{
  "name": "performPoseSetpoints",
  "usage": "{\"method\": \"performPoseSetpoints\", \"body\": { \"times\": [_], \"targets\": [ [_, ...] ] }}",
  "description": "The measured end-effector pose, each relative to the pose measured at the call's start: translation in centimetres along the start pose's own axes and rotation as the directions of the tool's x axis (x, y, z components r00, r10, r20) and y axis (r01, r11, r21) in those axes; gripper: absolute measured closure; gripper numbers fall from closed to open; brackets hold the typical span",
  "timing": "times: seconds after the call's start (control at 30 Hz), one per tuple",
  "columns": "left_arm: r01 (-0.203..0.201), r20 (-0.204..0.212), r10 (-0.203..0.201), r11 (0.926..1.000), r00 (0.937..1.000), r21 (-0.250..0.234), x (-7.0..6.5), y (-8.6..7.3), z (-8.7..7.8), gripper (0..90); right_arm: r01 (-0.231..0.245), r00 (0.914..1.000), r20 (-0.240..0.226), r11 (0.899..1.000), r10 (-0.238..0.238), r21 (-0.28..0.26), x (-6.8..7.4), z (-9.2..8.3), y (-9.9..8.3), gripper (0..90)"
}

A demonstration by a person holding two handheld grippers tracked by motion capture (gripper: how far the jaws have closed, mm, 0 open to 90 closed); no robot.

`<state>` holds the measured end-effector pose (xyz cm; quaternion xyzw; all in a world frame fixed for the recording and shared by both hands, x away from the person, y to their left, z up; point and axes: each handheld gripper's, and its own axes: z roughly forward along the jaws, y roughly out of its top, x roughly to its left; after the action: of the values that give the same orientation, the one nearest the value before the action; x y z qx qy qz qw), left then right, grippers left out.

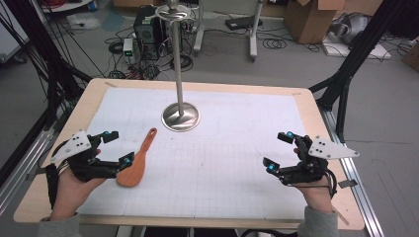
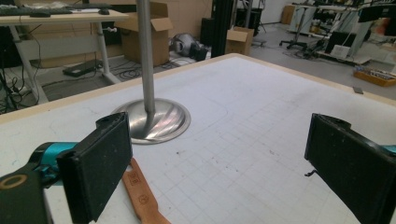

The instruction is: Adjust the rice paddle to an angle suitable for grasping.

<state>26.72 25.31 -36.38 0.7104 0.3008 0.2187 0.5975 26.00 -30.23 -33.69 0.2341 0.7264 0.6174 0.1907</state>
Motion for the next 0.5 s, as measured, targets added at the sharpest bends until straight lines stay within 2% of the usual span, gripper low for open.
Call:
{"method": "performPoseSetpoints", "body": {
  "times": [0.23, 0.5],
  "targets": [
    [-0.001, -0.011, 0.001, 0.9999, 0.9999, 0.010, 0.09, -0.27, 0.17, 11.2, -0.003, 1.0000, 0.006, 1.000, 0.003, 0.004, 0.05, -0.15, -0.08, 5.6],
    [-0.018, -0.008, 0.018, 0.9994, 0.9998, 0.030, 0.23, -0.85, 0.59, 34.9, -0.004, 1.0000, 0.005, 1.000, 0.004, 0.009, 0.01, -0.13, -0.21, 5.6]
  ]
}}
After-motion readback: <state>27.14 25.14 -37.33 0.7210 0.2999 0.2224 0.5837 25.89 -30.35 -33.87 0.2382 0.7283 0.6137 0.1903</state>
